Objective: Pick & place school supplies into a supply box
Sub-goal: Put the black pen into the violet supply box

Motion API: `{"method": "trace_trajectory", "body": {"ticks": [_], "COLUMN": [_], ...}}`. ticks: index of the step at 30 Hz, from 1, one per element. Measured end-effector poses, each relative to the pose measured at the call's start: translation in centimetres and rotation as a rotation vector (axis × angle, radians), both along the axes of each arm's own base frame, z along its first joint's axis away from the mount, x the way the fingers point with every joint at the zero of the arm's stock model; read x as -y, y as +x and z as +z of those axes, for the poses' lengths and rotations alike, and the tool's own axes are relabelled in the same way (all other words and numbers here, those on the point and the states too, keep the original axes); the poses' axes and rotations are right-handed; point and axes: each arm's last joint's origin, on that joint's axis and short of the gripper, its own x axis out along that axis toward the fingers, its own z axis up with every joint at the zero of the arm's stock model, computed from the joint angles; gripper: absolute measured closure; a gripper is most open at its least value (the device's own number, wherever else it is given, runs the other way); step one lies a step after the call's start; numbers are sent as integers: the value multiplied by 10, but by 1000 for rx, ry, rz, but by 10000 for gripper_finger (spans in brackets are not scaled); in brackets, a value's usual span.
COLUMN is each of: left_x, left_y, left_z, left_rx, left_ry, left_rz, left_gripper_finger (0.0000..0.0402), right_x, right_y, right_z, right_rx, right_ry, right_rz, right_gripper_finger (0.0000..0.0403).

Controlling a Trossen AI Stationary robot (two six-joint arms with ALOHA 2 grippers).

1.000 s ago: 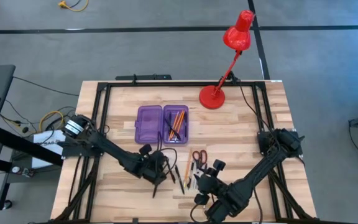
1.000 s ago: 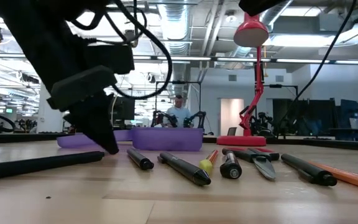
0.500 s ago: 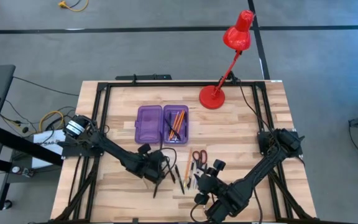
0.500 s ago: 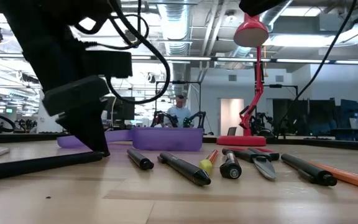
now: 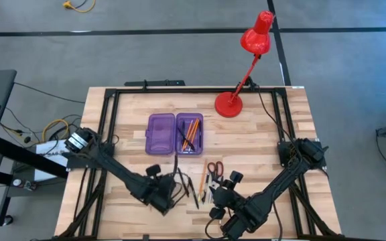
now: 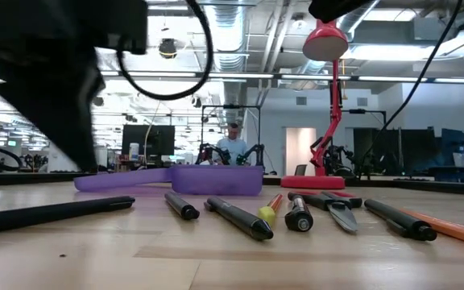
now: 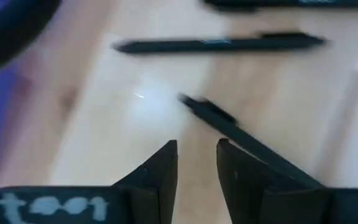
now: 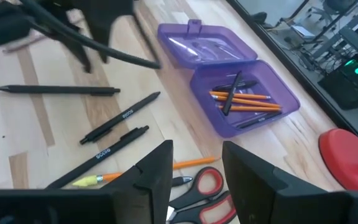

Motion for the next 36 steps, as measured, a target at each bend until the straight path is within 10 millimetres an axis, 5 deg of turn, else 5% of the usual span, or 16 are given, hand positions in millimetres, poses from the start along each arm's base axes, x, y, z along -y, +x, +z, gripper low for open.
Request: {"method": "trace_trajectory", "body": {"ticks": [12,36], "left_x": [25,16], "left_y": [-12,3], "left_z": [-3,-18], "left_rx": [115,156], "left_ry": [-20,-140], "left_rz": [104,311], "left_gripper_finger": [301,239], "right_x": [0,-8], "right_y": [0,-7], "right_z": [0,-1], "right_rx": [1,10], "right_ry": [0,21], "right_rz": [1,13], "right_gripper_finger": [269,269]}}
